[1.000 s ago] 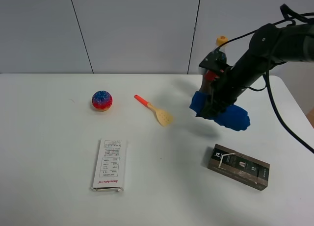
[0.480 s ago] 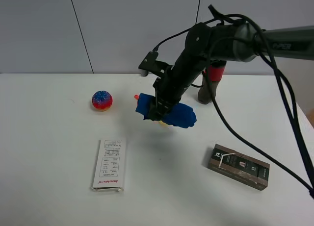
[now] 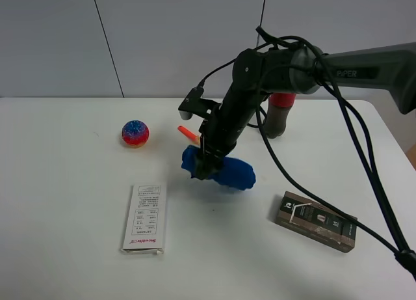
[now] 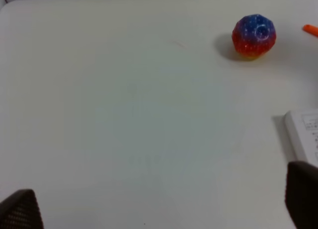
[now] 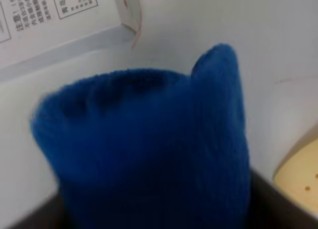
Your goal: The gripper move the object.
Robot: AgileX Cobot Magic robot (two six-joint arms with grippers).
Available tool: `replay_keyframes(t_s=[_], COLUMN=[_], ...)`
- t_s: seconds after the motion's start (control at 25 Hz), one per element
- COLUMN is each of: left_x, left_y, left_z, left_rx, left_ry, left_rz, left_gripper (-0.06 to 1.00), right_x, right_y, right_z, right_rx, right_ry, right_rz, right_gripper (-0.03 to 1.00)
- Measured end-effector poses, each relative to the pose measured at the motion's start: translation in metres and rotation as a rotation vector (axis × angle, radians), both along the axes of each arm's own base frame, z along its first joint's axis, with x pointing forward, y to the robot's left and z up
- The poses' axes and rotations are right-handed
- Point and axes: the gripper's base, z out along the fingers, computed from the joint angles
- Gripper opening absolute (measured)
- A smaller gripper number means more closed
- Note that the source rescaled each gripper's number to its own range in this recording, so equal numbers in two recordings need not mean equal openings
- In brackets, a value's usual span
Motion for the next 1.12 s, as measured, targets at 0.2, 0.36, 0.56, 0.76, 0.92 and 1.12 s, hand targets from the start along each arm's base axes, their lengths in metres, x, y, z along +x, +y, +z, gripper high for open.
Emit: replay_keyframes(t_s=[0.2, 0.36, 0.56, 0.76, 0.92, 1.12], left_x=[0.0, 0.0, 0.0, 0.0, 0.0, 0.0], left_y=[0.0, 0.0, 0.0, 0.0, 0.0, 0.0], left_z=[0.0, 0.0, 0.0, 0.0, 0.0, 0.0], left_rx=[0.0, 0.0, 0.0, 0.0, 0.0, 0.0], left_ry=[0.0, 0.0, 0.0, 0.0, 0.0, 0.0], left_rz=[0.0, 0.0, 0.0, 0.0, 0.0, 0.0], left_gripper=[1.0, 1.0, 1.0, 1.0, 1.0, 1.0], right_x=[-0.002, -0.006, -0.014, -0.041, -0.076, -0.104], right_y=[0.002, 0.005, 0.002, -0.019, -0.047, -0.103], right_z=[-0.001, 0.001, 0.049, 0.145, 0.217, 0.266], right_rx=[-0.033, -0.041, 0.027, 0.167, 0.298, 0.353], right_ry=[0.004, 0.002, -0.077, -0.262, -0.417, -0.471], right_rz=[-0.033, -0.038, -0.063, -0.137, -0.2, -0.419], right_gripper=[0.72, 0.74, 0.74, 0.74, 0.75, 0.75])
